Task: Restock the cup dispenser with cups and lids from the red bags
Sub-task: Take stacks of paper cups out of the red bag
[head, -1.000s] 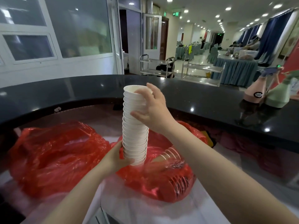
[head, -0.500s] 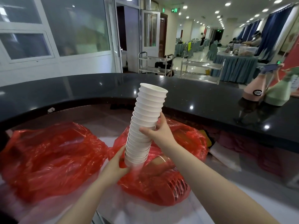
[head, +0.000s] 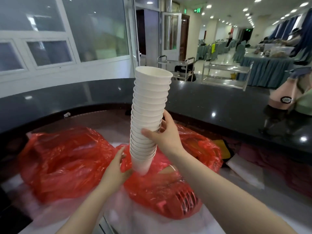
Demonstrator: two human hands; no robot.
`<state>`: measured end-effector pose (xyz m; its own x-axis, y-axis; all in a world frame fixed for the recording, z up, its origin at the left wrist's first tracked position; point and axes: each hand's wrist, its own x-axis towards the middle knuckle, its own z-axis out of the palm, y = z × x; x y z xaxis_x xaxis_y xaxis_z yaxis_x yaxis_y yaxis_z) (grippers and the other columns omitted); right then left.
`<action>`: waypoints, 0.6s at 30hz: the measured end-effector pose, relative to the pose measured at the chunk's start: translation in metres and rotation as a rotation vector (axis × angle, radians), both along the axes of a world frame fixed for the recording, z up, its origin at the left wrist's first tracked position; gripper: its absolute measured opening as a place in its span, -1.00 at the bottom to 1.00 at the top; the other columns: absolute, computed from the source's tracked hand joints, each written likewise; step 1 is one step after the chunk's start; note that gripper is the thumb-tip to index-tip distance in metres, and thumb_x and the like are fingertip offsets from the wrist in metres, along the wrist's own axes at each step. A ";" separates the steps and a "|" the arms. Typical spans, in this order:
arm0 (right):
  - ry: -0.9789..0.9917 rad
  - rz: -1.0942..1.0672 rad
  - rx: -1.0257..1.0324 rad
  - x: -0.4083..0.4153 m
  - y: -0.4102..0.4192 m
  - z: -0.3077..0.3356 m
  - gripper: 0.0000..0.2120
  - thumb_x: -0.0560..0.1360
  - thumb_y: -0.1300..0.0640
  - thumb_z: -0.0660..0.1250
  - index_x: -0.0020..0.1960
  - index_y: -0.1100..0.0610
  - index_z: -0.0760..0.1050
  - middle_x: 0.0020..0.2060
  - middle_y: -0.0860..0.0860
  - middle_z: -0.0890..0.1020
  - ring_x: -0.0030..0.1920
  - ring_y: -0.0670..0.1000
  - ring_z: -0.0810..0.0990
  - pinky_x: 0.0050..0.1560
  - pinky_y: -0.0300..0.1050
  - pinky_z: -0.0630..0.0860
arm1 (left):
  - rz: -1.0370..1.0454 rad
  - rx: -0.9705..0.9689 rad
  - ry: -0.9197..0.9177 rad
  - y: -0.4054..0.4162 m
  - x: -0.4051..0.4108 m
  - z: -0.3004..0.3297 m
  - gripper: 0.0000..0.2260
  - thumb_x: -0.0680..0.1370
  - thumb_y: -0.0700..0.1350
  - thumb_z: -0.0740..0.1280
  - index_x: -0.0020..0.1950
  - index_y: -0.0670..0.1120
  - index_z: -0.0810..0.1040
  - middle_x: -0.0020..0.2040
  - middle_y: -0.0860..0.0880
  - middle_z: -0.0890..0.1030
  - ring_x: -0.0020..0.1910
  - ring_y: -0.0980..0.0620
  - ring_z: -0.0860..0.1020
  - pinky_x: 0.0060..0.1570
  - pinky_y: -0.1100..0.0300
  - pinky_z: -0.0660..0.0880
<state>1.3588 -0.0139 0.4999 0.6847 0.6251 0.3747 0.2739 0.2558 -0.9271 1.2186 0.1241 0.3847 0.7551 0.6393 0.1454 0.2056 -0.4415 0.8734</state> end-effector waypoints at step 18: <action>0.151 0.505 0.140 -0.099 0.067 0.103 -0.33 0.32 0.22 0.56 0.35 0.01 0.38 0.11 0.02 0.65 0.02 -0.02 0.67 -0.09 -0.09 0.62 | 0.442 0.043 -0.328 -0.017 -0.123 0.068 -0.26 0.22 -0.18 0.56 0.25 0.23 0.29 0.17 0.20 0.51 0.05 0.42 0.51 -0.06 0.52 0.42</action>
